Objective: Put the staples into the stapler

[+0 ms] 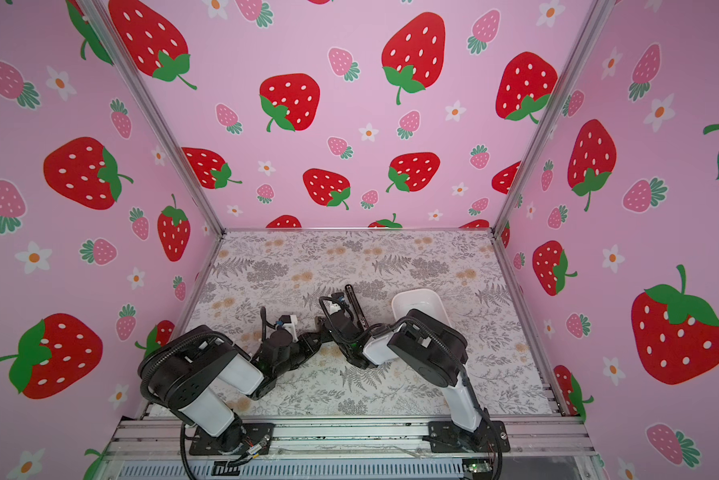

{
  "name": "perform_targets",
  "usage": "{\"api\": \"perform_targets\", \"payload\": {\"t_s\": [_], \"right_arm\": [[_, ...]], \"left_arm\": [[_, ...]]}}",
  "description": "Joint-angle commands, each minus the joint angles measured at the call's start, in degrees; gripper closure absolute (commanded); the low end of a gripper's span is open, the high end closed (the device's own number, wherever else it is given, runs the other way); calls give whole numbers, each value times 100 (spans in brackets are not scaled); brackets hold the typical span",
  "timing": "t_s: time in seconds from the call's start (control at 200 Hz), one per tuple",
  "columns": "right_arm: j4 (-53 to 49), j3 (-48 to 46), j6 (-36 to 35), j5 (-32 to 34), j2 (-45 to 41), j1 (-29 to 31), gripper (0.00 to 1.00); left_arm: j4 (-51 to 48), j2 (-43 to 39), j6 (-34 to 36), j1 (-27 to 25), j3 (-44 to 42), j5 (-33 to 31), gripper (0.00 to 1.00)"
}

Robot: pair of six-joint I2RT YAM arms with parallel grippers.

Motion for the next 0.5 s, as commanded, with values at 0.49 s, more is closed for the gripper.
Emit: {"api": "perform_targets", "payload": {"t_s": [0.49], "right_arm": [[706,-646,-1449,439,-348,302,74]], "left_arm": [[-4688,-4226,412,624,-567,-719,59]]}}
